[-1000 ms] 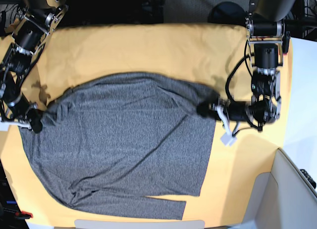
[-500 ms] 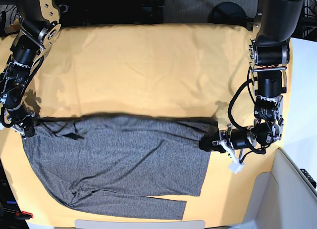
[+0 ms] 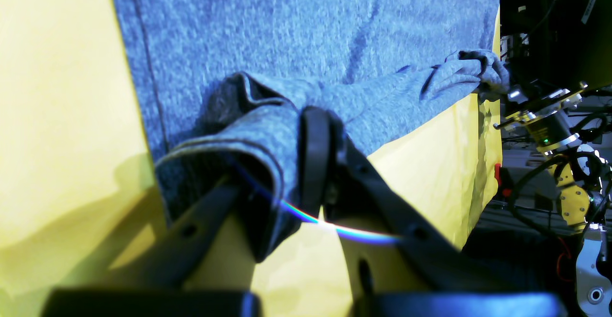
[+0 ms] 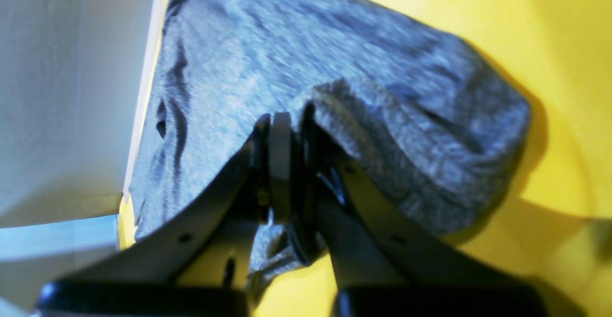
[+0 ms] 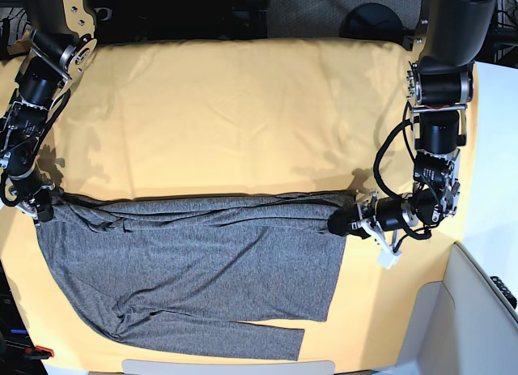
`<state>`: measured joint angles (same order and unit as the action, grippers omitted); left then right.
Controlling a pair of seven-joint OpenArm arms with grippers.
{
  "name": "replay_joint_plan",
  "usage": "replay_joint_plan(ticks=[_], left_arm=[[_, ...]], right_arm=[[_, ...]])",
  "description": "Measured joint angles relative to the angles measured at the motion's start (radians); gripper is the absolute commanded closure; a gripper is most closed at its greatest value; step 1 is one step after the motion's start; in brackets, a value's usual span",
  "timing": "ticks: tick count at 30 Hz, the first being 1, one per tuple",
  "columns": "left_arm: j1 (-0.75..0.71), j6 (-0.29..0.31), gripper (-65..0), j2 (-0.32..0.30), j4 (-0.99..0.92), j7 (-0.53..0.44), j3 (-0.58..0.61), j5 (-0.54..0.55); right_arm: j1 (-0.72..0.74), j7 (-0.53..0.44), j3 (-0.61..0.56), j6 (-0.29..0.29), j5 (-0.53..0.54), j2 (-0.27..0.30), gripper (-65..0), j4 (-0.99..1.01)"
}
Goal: Fold the T-shirt properly
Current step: 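Carry the held edge over the shirt body and lower it, then hold the folded edge with both grippers, keeping it taut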
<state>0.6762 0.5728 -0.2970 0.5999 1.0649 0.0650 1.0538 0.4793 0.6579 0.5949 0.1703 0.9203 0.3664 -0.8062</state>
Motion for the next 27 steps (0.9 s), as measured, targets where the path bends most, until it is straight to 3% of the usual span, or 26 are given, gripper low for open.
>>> replay_joint_plan(ticks=[3,7,15,22,24,27], left_arm=[[0.0,0.0,-12.4,0.0,0.0,0.0,0.001,0.001],[-0.019,0.0,-26.2,0.0,0.004,-0.003,0.001,0.0],[-0.032,-0.001,-25.5,-0.029,0.005,0.003,0.002,0.006],[-0.112,-0.003,-25.5,-0.025,0.151,0.045,0.003,0.0],[-0.127,-0.003,-25.4,-0.026,0.181,0.053,0.003,-0.002],[-0.142,-0.002,-25.4,-0.028,0.214,0.053,0.003,0.001]], right_arm=[[0.0,0.0,-0.003,0.002,-0.007,-0.002,-15.3,0.0],[-0.002,0.002,-0.003,0.003,-0.108,-0.005,-34.1,-0.002],[-0.051,0.016,-0.001,0.005,-0.112,-0.016,-35.2,-0.124],[-0.168,0.098,0.093,0.008,0.087,-0.04,-35.2,-0.426],[-0.215,0.093,0.127,-0.015,0.123,-0.055,-35.2,-0.468],[-0.284,0.1,0.164,-0.096,0.161,-0.098,-35.2,-0.475]])
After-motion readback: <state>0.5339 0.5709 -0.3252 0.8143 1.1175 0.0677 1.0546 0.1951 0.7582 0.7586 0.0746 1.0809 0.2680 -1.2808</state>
